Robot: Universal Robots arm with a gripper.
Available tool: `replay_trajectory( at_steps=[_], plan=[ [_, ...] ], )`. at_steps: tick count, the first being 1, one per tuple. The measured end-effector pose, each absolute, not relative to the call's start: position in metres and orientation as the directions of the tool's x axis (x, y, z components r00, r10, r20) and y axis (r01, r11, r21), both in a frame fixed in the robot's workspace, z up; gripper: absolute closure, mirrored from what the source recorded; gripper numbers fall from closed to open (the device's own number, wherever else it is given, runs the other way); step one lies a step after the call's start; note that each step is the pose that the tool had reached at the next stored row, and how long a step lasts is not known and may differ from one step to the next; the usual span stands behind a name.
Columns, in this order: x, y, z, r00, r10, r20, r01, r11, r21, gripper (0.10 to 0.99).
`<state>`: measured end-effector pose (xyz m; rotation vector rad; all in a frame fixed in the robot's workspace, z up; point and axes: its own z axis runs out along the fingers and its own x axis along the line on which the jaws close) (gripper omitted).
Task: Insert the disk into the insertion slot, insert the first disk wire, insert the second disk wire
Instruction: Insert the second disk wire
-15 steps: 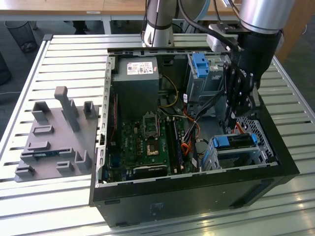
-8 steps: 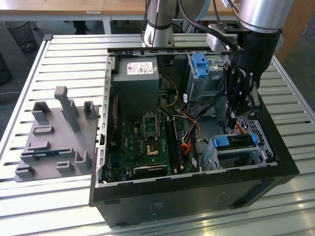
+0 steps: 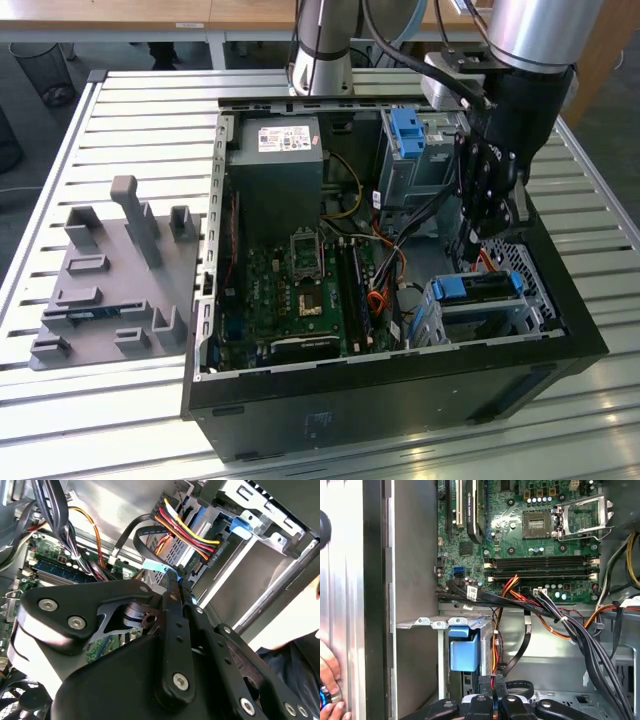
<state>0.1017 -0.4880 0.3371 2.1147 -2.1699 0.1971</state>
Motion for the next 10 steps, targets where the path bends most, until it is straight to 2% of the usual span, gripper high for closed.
replay_trajectory(
  at_steps=[8,10],
  plan=[
    [0.102,-0.498,0.337,-0.027,-0.997,0.074,-1.000,0.026,-0.017,0.945],
    [0.102,-0.501,0.337,-0.027,-0.997,0.069,-1.000,0.026,-0.017,0.945]
  ],
)
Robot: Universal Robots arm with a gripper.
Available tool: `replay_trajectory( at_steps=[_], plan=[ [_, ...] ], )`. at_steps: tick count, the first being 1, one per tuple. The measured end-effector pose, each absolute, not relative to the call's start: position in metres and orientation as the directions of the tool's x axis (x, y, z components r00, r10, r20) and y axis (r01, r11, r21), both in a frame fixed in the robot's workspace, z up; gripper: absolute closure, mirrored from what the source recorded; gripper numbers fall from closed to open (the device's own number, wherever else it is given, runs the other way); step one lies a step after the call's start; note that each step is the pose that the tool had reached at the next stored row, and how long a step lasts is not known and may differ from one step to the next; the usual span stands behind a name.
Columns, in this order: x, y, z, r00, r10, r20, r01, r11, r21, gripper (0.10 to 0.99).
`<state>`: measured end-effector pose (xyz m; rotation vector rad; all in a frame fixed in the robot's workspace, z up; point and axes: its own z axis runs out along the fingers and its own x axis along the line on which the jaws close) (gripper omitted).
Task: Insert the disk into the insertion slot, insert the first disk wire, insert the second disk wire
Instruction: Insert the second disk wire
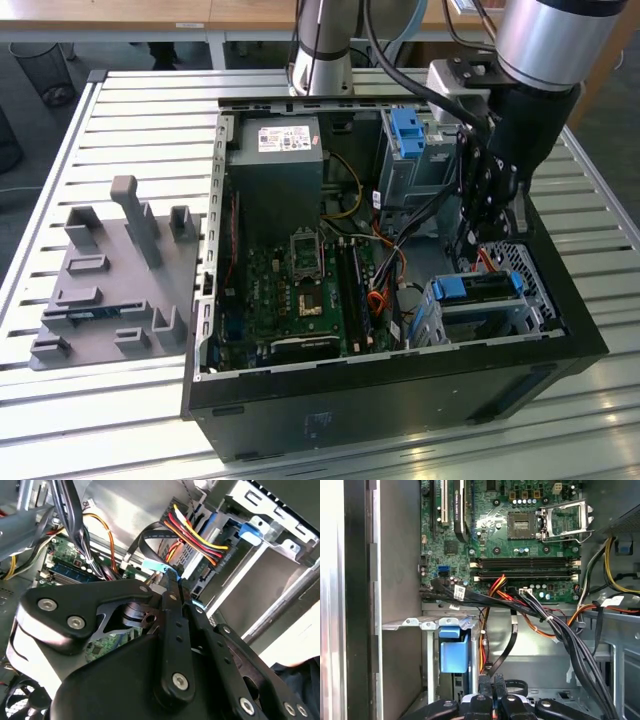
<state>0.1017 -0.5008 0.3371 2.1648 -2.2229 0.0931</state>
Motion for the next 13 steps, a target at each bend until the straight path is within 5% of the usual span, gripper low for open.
replay_trajectory(
  at_steps=[13],
  plan=[
    [0.102,-0.518,0.337,-0.027,-0.997,0.068,-1.000,0.026,-0.017,0.945]
  ],
)
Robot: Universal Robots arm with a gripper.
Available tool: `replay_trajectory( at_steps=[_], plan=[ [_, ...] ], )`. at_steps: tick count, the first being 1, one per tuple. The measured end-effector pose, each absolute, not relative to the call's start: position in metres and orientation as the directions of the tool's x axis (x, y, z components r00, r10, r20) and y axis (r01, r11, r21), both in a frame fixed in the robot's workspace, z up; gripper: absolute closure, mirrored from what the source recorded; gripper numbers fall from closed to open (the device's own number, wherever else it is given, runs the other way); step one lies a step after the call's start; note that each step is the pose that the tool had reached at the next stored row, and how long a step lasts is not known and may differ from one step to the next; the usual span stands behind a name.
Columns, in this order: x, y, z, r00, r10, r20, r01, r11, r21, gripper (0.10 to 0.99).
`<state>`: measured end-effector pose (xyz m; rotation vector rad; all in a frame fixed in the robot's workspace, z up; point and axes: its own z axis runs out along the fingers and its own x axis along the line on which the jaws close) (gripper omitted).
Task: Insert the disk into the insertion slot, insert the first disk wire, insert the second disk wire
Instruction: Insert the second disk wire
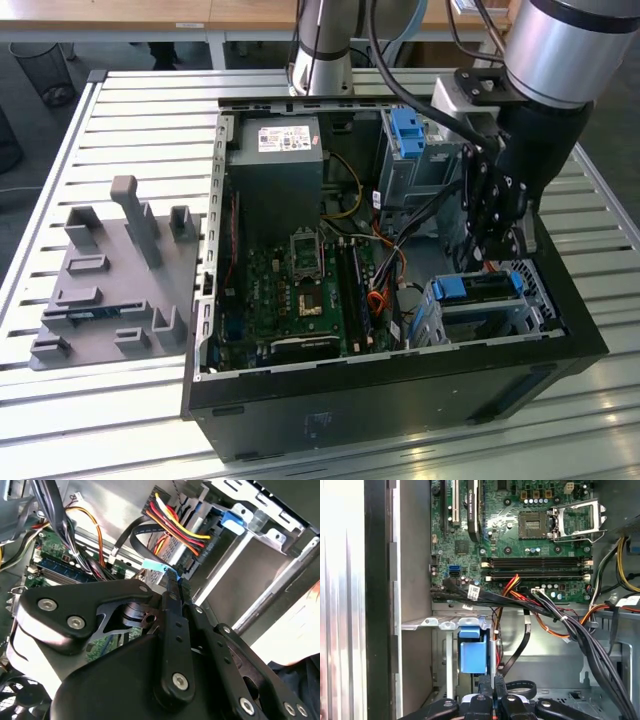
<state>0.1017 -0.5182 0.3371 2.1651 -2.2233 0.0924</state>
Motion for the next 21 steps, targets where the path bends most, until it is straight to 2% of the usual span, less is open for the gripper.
replay_trajectory(
  at_steps=[9,21],
  plan=[
    [0.102,-0.527,0.337,-0.027,-0.999,0.036,-1.000,0.026,-0.016,0.945],
    [0.105,-0.529,0.336,-0.021,-0.999,0.036,-1.000,0.021,-0.016,0.945]
  ],
)
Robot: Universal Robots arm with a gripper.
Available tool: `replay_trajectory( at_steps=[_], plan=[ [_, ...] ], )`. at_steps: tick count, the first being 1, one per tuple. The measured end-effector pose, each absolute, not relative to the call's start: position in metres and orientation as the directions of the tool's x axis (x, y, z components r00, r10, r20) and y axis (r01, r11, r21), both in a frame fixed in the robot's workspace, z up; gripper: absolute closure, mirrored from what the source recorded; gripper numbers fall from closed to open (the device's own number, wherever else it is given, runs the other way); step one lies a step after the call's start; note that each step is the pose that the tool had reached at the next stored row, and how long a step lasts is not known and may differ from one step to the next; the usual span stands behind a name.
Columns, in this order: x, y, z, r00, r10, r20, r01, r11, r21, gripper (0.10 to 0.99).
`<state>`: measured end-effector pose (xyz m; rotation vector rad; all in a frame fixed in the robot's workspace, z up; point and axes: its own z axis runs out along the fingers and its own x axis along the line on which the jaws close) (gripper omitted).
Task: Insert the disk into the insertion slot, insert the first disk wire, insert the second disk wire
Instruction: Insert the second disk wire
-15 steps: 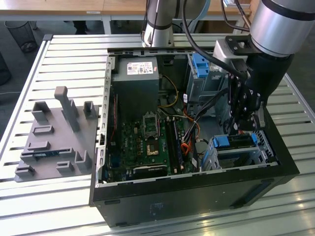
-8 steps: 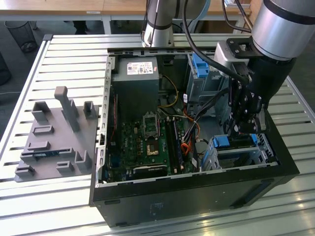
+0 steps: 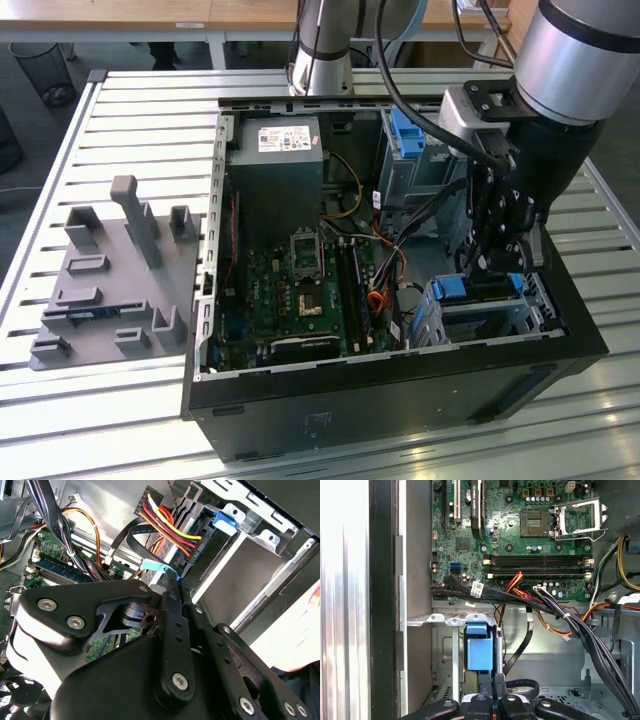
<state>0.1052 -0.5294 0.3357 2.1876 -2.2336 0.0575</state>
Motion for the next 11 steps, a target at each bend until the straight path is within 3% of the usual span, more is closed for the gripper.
replay_trajectory(
  at_steps=[11],
  plan=[
    [0.1056,-0.5333,0.3351,0.016,-0.999,0.036,-1.000,-0.016,-0.016,0.945]
  ],
)
